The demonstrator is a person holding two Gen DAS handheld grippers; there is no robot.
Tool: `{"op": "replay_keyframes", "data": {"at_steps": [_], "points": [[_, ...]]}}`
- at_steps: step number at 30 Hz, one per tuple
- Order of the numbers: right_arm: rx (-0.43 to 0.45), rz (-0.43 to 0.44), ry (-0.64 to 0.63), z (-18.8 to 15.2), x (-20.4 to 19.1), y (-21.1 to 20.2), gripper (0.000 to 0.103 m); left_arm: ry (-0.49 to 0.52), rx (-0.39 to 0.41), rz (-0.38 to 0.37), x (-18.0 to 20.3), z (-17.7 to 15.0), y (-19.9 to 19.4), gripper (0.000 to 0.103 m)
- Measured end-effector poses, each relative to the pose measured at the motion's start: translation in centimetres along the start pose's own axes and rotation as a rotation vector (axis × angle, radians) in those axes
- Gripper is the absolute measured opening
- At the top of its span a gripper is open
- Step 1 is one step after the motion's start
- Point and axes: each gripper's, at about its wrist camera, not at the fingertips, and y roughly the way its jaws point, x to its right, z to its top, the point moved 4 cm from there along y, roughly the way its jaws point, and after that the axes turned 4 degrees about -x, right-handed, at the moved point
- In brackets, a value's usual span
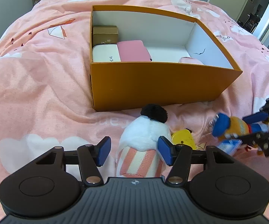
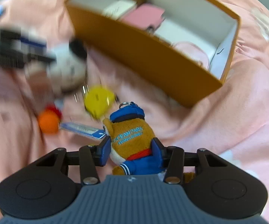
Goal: Organize objects
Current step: 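Grasp the brown raccoon plush keychain with the right tool and lift it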
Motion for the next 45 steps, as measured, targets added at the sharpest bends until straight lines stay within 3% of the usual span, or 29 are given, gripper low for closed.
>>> {"op": "replay_keyframes", "data": {"at_steps": [5, 11, 17, 24, 26, 30, 36, 41, 45], "points": [[0.129, 0.135, 0.249, 1.6, 0.5, 0.5, 0.049, -0.006, 0.007, -0.010, 0.0, 0.0, 0.2, 0.067], [0.168, 0.303, 0.498, 1.0, 0.0, 2.7, 0.050, -0.014, 0.004, -0.024, -0.1, 0.0, 0.2, 0.067], [0.212, 0.299, 0.633, -0.3, 1.3, 3.1, 0.052, -0.022, 0.005, -0.042, 0.0, 0.0, 0.4, 0.067], [0.263, 0.073, 0.584, -0.9, 1.5, 1.2, 0.052, -0.030, 0.002, -0.048, 0.0, 0.0, 0.5, 0.067], [0.269, 0.033, 0.557, -0.8, 1.1, 0.8, 0.047, -0.031, 0.002, -0.047, 0.0, 0.0, 0.5, 0.067], [0.278, -0.013, 0.505, -0.5, 0.3, 0.2, 0.037, -0.045, -0.001, -0.065, -0.2, 0.1, 0.4, 0.067], [0.310, -0.011, 0.453, -0.7, 0.1, -1.0, 0.036, -0.061, -0.019, -0.118, -0.3, 0.1, 0.2, 0.066], [0.295, -0.033, 0.355, -0.2, -1.3, -1.2, 0.039, 0.009, -0.041, -0.113, 0.8, 0.2, -0.6, 0.069], [0.264, -0.060, 0.270, -0.1, -2.3, -0.5, 0.047, 0.135, -0.043, -0.090, 2.5, 0.2, -1.3, 0.082]]}}
